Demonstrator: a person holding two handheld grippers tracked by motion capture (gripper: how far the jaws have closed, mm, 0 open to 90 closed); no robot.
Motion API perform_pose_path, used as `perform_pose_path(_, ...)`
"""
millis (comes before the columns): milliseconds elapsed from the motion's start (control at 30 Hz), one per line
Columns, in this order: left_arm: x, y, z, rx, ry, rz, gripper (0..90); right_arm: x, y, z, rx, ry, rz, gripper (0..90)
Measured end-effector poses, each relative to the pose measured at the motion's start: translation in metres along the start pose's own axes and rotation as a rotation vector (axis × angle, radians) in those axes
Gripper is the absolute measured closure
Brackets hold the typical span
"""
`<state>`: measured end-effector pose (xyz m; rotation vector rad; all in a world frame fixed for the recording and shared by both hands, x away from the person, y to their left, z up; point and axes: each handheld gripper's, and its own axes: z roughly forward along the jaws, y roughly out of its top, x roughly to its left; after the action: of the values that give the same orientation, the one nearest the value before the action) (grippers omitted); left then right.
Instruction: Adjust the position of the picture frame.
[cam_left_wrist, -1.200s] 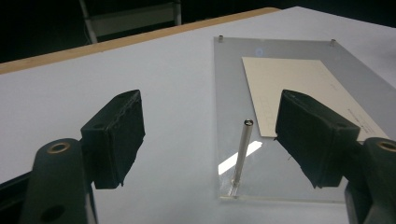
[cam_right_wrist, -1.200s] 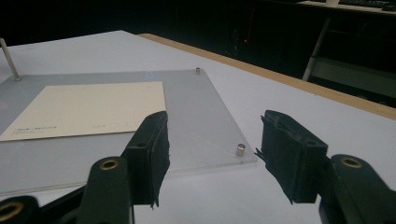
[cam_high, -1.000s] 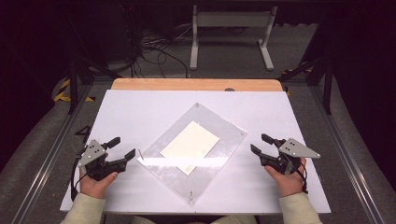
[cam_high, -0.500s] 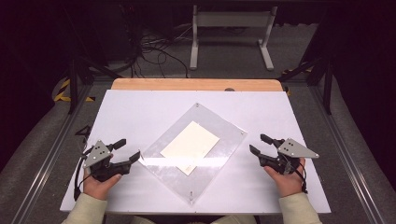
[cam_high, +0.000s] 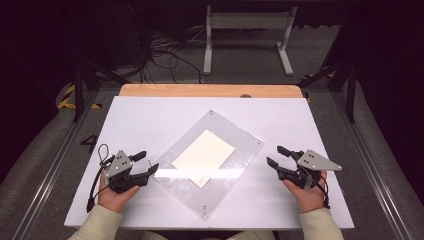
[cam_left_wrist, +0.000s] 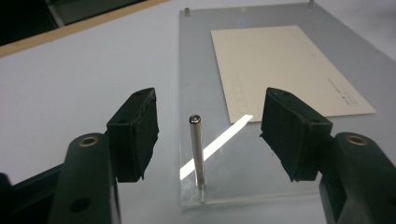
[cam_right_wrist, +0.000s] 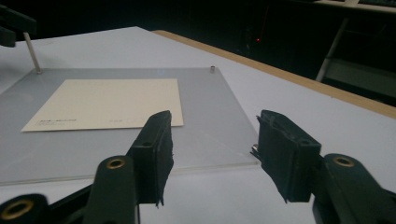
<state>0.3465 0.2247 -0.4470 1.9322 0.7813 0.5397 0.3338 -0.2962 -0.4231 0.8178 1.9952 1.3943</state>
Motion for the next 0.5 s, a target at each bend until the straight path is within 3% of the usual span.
perform_pose_path(200, 0.002, -0.003, 0.01, 0.082, 0.012, -0.019, 51.3, 0.002, -0.001, 0.001, 0.008, 0.023, 0.005, 45.4)
perform_pose_path(500, 0.005, -0.004, 0.014, 0.112, -0.013, -0.032, 72.2, 0.003, -0.002, 0.003, 0.025, 0.038, 0.007, 46.3)
